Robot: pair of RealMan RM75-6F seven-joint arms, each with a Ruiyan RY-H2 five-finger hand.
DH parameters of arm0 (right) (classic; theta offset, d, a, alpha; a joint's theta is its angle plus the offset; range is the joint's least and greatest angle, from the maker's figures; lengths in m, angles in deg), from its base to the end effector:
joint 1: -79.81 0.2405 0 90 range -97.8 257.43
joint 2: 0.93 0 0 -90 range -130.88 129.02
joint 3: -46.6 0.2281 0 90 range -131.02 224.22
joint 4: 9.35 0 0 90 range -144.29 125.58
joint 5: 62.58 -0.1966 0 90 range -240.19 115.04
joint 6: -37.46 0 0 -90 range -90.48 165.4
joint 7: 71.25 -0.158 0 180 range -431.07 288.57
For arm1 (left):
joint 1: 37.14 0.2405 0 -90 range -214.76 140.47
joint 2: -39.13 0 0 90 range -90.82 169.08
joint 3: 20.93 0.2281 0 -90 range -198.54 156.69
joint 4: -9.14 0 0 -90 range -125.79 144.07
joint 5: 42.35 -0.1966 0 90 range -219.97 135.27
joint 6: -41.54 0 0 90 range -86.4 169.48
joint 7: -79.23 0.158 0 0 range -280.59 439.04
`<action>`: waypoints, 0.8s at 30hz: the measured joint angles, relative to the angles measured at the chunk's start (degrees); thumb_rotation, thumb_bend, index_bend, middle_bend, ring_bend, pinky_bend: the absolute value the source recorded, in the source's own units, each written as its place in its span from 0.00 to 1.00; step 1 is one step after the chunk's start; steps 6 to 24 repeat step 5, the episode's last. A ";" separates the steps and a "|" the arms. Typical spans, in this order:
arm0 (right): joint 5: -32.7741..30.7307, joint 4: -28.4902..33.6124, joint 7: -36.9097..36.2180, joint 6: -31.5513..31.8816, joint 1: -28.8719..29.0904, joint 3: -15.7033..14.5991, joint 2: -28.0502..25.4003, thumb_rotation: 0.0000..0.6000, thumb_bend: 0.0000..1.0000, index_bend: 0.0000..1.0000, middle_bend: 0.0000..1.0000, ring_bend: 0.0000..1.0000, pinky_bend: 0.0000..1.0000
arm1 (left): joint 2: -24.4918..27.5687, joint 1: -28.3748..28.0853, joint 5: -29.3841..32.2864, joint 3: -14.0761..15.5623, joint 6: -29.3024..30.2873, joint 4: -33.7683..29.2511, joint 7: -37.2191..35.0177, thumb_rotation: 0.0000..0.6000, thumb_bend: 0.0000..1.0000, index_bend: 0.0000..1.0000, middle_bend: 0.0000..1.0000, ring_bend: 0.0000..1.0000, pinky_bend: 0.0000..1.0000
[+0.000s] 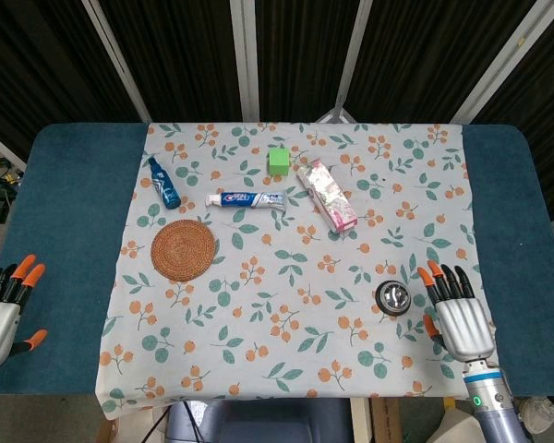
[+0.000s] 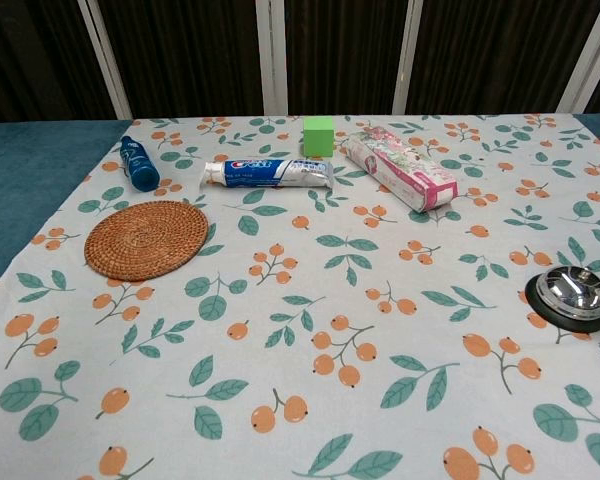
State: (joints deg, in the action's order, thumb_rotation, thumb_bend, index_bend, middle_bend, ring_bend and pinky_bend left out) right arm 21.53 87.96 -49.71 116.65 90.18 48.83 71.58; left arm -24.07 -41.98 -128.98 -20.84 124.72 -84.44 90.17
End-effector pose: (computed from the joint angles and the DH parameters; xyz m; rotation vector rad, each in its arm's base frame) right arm -0.2376 -0.2093 0.0951 1.5673 -0.8176 0.7966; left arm -0.2828 0.1808 0.1488 -1.5041 -0.8128 -0.7206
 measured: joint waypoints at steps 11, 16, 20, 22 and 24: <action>1.95 0.82 -4.07 2.97 -1.49 -0.04 -2.89 1.00 0.42 0.00 0.00 0.00 0.00 | 0.08 0.01 -0.12 -0.01 0.11 0.03 -0.36 1.00 0.00 0.00 0.00 0.00 0.00; 1.95 0.82 -4.07 2.97 -1.49 -0.04 -2.89 1.00 0.42 0.00 0.00 0.00 0.00 | 0.08 0.01 -0.12 -0.01 0.11 0.03 -0.36 1.00 0.00 0.00 0.00 0.00 0.00; 1.95 0.82 -4.07 2.97 -1.49 -0.04 -2.89 1.00 0.42 0.00 0.00 0.00 0.00 | 0.08 0.01 -0.12 -0.01 0.11 0.03 -0.36 1.00 0.00 0.00 0.00 0.00 0.00; 1.95 0.82 -4.07 2.97 -1.49 -0.04 -2.89 1.00 0.42 0.00 0.00 0.00 0.00 | 0.08 0.01 -0.12 -0.01 0.11 0.03 -0.36 1.00 0.00 0.00 0.00 0.00 0.00; 1.95 0.82 -4.07 2.97 -1.49 -0.04 -2.89 1.00 0.42 0.00 0.00 0.00 0.00 | 0.08 0.01 -0.12 -0.01 0.11 0.03 -0.36 1.00 0.00 0.00 0.00 0.00 0.00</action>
